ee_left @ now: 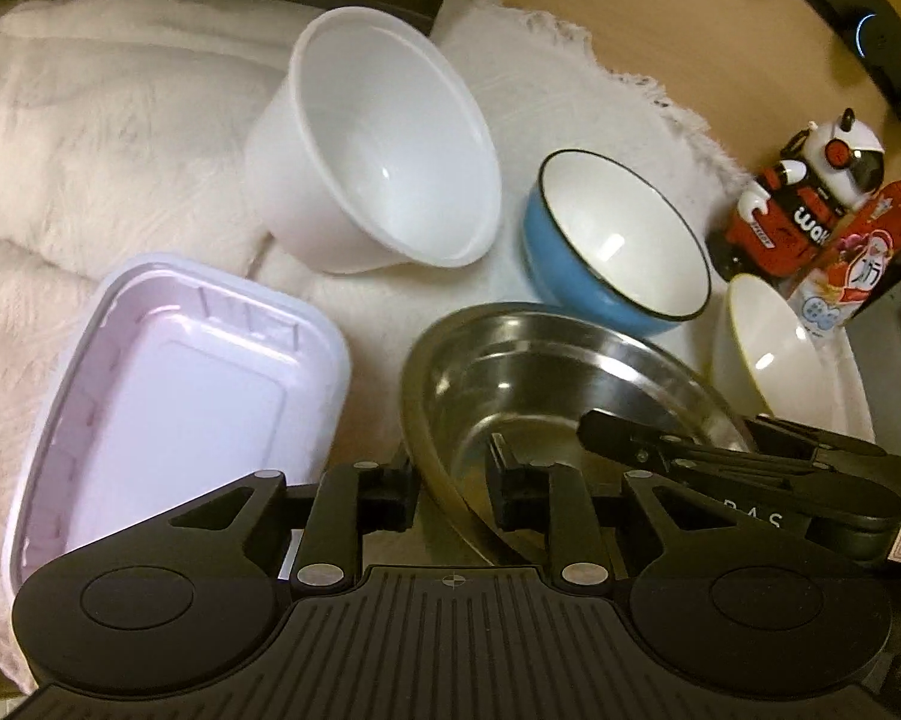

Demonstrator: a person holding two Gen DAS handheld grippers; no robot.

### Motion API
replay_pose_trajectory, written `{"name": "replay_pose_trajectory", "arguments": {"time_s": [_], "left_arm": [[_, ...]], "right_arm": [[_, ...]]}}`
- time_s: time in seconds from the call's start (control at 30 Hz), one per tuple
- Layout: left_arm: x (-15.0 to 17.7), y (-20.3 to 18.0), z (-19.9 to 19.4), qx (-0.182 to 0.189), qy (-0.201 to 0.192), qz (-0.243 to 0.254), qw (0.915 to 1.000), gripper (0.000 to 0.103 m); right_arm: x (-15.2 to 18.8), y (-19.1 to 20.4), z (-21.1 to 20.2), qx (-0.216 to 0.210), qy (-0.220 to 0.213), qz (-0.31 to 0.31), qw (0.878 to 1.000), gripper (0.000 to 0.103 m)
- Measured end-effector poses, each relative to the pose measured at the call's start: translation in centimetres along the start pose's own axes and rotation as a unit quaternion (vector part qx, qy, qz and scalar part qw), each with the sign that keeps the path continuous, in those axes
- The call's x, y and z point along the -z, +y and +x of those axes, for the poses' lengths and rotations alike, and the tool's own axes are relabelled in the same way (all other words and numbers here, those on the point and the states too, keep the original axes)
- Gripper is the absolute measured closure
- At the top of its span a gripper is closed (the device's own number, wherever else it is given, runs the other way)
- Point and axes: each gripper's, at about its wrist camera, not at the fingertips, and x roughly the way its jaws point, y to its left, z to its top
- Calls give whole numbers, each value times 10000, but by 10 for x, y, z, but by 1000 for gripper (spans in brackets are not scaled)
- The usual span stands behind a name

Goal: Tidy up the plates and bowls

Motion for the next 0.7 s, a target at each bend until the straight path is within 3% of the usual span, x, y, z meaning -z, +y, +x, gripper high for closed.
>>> {"name": "replay_pose_trajectory", "arguments": {"time_s": [0.07,0.1,0.27,0.53,0.7], "left_arm": [[2,-1,0,-340,-96,107,9993,78],[3,2,-2,-443,-125,162,9988,72],[1,8,-1,32,-147,139,9998,65],[5,14,17,76,71,-72,9999,61],[8,15,23,124,139,-120,9998,64]], "right_arm": [[3,0,0,97,-18,-51,9999,44],[5,-1,-2,175,-33,-62,9998,44],[16,-5,-17,646,-258,-91,9975,37],[28,-16,-35,824,-573,357,9943,31],[32,-33,-26,749,-226,718,9943,27]]}}
